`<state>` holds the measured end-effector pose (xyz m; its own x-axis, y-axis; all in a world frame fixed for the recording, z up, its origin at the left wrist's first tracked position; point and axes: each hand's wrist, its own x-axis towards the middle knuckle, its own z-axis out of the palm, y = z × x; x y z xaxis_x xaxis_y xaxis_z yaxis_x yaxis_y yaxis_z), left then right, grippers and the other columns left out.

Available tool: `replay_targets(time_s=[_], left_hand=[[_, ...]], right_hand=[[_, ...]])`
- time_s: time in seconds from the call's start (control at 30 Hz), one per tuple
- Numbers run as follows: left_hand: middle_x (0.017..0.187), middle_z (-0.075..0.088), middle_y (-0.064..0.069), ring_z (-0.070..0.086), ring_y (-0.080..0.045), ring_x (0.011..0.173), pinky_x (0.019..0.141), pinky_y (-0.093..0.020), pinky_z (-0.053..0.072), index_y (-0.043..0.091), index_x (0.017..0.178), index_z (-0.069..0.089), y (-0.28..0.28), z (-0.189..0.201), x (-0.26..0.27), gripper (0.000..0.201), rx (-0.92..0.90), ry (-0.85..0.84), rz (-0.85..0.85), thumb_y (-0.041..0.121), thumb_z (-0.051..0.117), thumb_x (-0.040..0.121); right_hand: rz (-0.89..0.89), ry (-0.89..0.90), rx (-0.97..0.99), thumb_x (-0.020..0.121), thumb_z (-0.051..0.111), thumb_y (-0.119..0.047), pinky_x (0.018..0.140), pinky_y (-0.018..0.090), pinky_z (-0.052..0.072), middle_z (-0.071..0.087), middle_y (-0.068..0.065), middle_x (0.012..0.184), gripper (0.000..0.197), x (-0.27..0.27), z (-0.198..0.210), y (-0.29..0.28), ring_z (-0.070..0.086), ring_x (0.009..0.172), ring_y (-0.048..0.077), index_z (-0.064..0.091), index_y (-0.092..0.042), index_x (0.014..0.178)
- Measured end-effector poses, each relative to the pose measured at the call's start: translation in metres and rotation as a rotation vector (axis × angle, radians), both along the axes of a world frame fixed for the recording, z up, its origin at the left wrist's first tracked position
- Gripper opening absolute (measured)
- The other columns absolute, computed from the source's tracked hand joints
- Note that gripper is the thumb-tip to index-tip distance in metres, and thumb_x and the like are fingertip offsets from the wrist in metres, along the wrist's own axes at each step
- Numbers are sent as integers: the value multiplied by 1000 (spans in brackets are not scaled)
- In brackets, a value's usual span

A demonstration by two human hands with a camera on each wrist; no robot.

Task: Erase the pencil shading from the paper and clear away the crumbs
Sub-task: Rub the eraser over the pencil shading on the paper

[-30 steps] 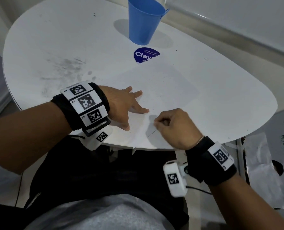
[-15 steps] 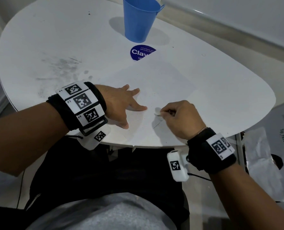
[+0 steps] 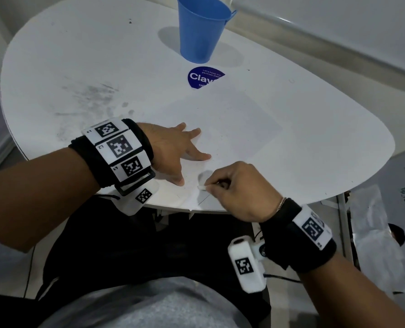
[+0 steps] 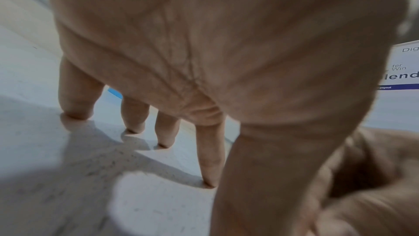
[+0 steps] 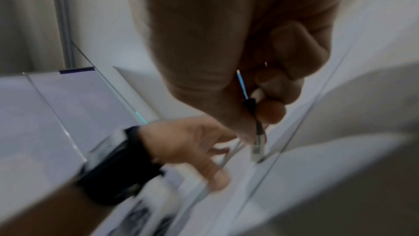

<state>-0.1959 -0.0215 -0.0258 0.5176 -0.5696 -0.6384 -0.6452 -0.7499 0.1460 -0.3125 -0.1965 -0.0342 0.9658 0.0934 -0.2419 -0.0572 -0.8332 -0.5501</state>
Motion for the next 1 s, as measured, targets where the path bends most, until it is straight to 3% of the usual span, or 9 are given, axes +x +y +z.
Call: replay_targets(time_s=[0.13,0.23,0.3,0.43,0.6,0.73,0.9,1.0], left_hand=[[164,-26,14,-22,-13,152,123,-54,16,65,150,6,0,2,-2,84,5,-4,-4,49,65,92],[164,-26,16,-23,-12,151,124,-52,17,66,149,7,1,1,-1,85,-1,5,4,48,66,91],[163,-27,16,-24,-11,151,124,-52,16,66,149,7,1,2,-1,85,4,4,4,47,66,91],[164,-27,13,-23,-14,152,124,-52,15,63,151,5,0,5,-4,84,12,-3,-6,47,64,94],[164,-27,14,-23,-13,152,123,-52,18,64,150,5,1,5,-3,85,24,-8,-15,47,65,93],[164,-26,14,-23,-14,152,124,-52,17,64,150,5,0,5,-3,84,12,-7,-9,48,64,93],[164,-25,15,-22,-12,152,123,-51,20,66,148,8,1,3,-2,85,2,-9,-8,47,67,90],[164,-26,16,-23,-12,152,124,-51,16,65,149,6,2,3,-2,83,3,-2,-13,47,65,92]], right_hand=[[-158,-95,-39,89,67,-20,64,6,45,72,-12,78,12,14,2,-19,63,71,1,78,-22,86],[6,-29,-7,89,67,-20,60,7,41,66,-14,67,12,0,2,0,55,58,-1,78,-21,84],[46,23,10,89,67,-21,61,8,40,64,-16,66,11,-3,2,3,55,59,-3,78,-24,85],[-134,-56,-23,89,68,-21,59,3,37,65,-20,69,11,13,4,-19,58,62,-8,78,-24,84],[64,7,-9,88,65,-19,58,10,40,60,-15,60,14,-5,4,8,54,56,-1,77,-21,82],[-135,-49,21,89,68,-21,59,6,37,62,-20,64,12,11,4,-15,56,60,-7,78,-24,83],[51,-44,-27,89,66,-20,62,12,41,60,-18,62,13,-5,3,10,54,59,-1,77,-23,84],[-163,-119,-95,89,66,-20,71,19,46,73,-8,80,13,16,1,-21,66,76,10,78,-22,86]])
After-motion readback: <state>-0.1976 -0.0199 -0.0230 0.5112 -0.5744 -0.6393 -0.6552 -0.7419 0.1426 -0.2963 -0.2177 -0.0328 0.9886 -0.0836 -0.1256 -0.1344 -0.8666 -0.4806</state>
